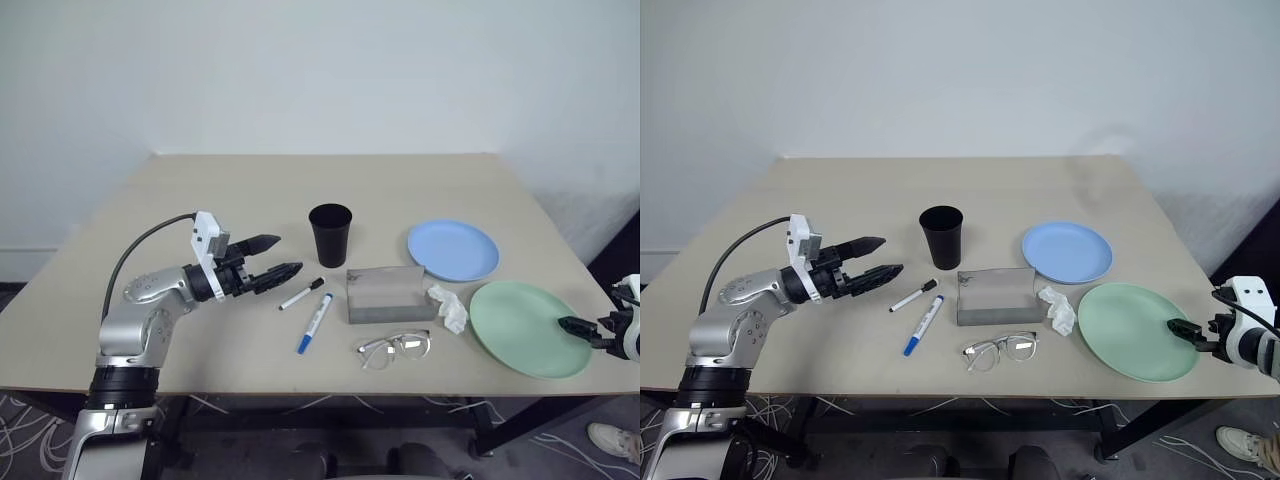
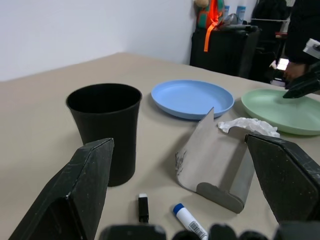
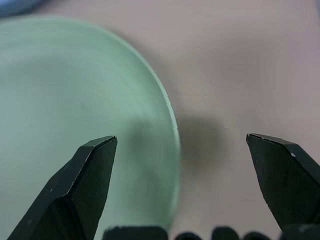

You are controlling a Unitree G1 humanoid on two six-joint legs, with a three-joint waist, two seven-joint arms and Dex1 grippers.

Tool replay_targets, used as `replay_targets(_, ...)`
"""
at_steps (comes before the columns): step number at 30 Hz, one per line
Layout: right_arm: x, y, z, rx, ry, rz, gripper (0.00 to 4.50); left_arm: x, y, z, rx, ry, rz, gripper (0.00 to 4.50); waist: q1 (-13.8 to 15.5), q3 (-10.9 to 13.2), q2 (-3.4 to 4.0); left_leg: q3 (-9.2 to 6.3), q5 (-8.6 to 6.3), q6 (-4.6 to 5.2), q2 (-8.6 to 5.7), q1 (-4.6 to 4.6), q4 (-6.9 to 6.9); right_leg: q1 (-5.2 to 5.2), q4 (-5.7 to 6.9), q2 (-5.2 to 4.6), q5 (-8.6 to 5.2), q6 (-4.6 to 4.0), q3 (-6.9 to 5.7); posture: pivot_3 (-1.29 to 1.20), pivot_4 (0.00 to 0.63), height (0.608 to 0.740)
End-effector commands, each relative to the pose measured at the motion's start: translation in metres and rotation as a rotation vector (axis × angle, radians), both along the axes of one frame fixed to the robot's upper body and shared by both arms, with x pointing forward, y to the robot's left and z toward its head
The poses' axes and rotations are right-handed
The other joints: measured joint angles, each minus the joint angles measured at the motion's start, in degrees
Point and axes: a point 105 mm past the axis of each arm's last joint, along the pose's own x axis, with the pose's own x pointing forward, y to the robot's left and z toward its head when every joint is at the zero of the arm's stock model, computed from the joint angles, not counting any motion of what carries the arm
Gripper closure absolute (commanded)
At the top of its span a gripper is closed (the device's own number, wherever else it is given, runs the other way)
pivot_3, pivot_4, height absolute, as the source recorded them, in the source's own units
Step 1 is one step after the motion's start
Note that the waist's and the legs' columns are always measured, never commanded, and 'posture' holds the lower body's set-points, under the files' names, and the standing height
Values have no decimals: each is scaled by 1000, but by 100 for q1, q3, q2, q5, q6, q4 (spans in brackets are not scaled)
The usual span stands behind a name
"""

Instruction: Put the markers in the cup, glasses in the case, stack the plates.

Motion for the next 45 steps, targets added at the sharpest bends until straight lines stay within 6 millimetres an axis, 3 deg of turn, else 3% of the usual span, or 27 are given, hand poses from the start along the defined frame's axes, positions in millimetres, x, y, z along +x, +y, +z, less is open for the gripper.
replay_targets(1,1,-6,8,4,-41,-46,0,4,-2,14,-5,-55,-13,44,-1,0,0,7,0,0,5,1,0,-1,0,1,0,0,0,0,0,732)
replay_targets(3,0,-5,6,18,-36,-51,0,4,-3,14,-6,-55,-15,44,0,0,-1,22,0,0,11,2,0,-4,0,1,0,0,0,0,0,732)
replay_targets(6,-1,-3,3,38,-33,-59,574,4,-4,12,-7,-54,-16,0,1,0,-1,32,0,1,12,2,1,-3,-1,1,0,0,2,0,0,732)
replay_targets(17,8,5,7,147,-71,-100,4483,5,-4,10,-10,-55,-14,0,0,-1,-7,44,1,2,16,4,8,0,-2,2,0,0,3,0,0,732)
replay_targets(25,23,7,33,387,-193,-182,4483,6,-4,8,-10,-57,-11,0,-28,1,-4,74,3,6,40,4,16,-6,-11,2,0,1,-1,0,0,732)
replay_targets(32,35,21,73,610,-320,-149,4483,8,-1,8,-6,-63,-4,0,-26,0,-1,78,3,8,47,4,12,-8,-10,9,0,0,-2,0,0,732)
replay_targets(38,56,46,91,600,-361,-79,4483,10,0,11,-4,-71,1,0,-31,-1,-1,77,-1,29,43,1,7,-11,-10,8,1,0,1,0,0,732)
replay_targets(45,103,77,97,468,-419,-115,4483,12,1,14,-7,-80,8,0,-35,-2,2,77,-8,18,46,2,6,-14,-9,9,2,-1,0,0,0,732)
